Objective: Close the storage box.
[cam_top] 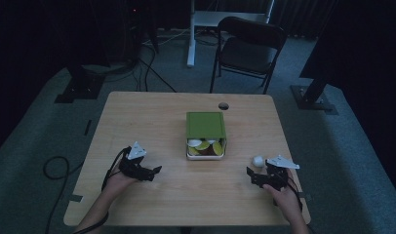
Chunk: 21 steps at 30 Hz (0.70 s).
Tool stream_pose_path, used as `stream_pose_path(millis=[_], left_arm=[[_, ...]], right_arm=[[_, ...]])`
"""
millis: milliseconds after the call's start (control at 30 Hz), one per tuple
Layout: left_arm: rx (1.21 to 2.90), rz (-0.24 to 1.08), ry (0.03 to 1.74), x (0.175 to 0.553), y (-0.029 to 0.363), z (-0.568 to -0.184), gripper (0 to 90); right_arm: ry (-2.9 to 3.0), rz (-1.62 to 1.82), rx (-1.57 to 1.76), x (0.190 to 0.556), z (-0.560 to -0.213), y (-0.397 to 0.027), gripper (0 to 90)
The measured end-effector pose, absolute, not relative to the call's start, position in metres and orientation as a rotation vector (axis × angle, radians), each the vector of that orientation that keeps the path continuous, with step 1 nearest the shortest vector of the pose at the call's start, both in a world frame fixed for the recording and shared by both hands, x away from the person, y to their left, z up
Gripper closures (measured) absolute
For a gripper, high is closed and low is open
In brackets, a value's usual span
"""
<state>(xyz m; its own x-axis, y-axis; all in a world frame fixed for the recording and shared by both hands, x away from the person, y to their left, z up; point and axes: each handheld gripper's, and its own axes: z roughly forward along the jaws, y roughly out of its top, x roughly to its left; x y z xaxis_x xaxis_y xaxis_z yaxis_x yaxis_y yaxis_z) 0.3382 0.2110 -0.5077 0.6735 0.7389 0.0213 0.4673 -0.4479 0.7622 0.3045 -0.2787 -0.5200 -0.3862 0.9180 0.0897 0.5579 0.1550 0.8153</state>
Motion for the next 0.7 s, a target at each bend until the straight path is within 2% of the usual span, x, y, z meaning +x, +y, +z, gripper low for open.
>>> stream_pose_path(millis=[700], left_arm=[[2.085,0.516,1.089,0.316,0.269,-0.526,1.3]], right_arm=[[1.938,1.04,1.492,0.29,-0.535,-0.308,10.7]])
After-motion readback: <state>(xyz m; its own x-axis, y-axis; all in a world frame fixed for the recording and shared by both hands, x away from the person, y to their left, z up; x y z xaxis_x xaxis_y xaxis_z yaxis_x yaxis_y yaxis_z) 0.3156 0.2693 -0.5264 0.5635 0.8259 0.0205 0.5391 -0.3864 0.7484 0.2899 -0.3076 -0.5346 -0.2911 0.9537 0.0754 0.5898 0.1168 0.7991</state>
